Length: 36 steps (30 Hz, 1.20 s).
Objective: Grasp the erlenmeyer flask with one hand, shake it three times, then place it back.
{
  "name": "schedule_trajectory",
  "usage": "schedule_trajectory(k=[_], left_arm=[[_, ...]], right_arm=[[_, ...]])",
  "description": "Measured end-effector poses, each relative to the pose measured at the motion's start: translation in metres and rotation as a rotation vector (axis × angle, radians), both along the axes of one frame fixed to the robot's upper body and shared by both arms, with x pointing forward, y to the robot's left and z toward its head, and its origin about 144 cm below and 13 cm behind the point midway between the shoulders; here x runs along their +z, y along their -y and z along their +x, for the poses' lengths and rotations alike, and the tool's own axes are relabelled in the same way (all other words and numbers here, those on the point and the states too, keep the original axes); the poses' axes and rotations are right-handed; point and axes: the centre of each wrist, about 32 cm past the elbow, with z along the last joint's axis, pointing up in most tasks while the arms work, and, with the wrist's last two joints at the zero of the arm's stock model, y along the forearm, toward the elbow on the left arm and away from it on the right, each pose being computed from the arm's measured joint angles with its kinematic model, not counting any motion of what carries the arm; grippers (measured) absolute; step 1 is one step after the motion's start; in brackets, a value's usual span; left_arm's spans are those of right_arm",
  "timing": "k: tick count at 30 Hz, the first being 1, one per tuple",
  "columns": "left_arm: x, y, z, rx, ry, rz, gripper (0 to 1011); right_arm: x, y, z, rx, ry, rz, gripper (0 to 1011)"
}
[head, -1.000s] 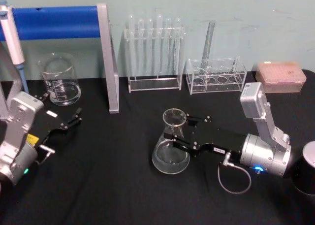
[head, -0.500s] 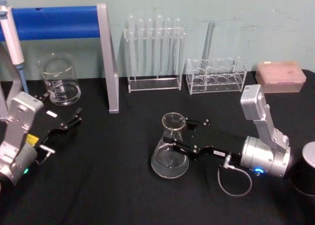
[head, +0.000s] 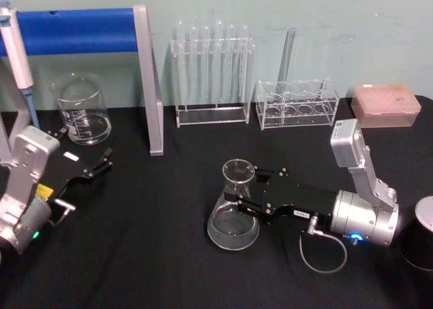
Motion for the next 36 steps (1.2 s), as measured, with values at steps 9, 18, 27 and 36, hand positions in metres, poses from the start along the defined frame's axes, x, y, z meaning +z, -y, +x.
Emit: schedule_trajectory(k=[9, 18, 27, 36], left_arm=[[0.0000, 0.0000, 0.0000, 0.000, 0.000, 0.000, 1001], [0.0000, 0.0000, 0.0000, 0.000, 0.000, 0.000, 1001], [0.0000, 0.0000, 0.0000, 0.000, 0.000, 0.000, 1001], [0.0000, 0.0000, 0.0000, 0.000, 0.000, 0.000, 1001]], right_arm=[[-0.0019, -0.0004, 0.0002, -0.005, -0.021, 0.003, 457], [-0.0026, -0.0019, 0.0001, -0.010, -0.031, 0.001, 457], [-0.0036, -0.0028, 0.0007, -0.013, -0.039, 0.002, 456], [-0.0041, -0.0038, 0.0010, -0.020, -0.041, -0.003, 457]])
